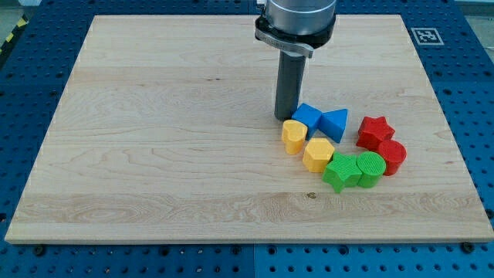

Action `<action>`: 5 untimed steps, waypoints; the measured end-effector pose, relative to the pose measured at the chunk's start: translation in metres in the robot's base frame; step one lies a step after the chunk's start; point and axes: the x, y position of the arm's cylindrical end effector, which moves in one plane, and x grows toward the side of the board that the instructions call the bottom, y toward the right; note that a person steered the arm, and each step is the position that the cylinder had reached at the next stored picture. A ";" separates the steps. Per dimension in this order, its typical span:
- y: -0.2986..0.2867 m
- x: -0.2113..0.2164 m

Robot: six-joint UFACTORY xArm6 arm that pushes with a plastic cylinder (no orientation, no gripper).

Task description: Move the heart into the cube

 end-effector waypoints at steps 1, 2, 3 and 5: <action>0.014 0.007; 0.027 0.007; 0.032 0.007; -0.022 -0.008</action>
